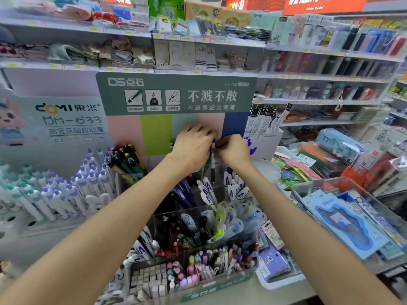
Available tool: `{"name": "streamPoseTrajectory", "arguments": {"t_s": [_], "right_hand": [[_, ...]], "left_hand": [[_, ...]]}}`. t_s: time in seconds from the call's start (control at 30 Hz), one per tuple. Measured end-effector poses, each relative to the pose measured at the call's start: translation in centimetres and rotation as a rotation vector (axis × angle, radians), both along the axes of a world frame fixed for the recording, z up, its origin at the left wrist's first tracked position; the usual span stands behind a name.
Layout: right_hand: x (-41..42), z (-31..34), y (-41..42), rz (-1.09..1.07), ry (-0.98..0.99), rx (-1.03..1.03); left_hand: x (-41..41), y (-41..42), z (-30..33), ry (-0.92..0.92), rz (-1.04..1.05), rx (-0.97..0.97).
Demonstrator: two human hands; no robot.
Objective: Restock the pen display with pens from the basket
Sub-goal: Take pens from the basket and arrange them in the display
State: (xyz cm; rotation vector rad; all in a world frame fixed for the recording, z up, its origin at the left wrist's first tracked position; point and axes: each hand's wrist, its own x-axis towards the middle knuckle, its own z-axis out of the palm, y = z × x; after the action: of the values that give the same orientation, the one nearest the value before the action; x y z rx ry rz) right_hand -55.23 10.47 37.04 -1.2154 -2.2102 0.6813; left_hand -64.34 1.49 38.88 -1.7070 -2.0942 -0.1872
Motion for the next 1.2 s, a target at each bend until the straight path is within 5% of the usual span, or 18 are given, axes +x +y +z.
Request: {"name": "streamPoseTrajectory", "arguments": {"t_s": [0.3,0.63,0.8,1.2], "right_hand": [[0.6,0.2,0.4,0.101,0.05,-0.064],[13.4,0.1,-4.6,0.082,0.188,-0.257],[22.9,-4.0,-9.6,-0.153,0.217,-0.384],[47.5,-12.0,-27.6,-0.807,0.254,-0.57]], "left_hand": [[-0.1,0.0,0.5,-0.106,0.067,0.034],[4.6,-3.5,-0.9,-0.4,-0.202,0.199],[10.7,-4.2,-4.4,-0.594,-0.394,-0.061],[36.0,-8.1,-13.4,-0.69,-0.921,-0.616]]}}
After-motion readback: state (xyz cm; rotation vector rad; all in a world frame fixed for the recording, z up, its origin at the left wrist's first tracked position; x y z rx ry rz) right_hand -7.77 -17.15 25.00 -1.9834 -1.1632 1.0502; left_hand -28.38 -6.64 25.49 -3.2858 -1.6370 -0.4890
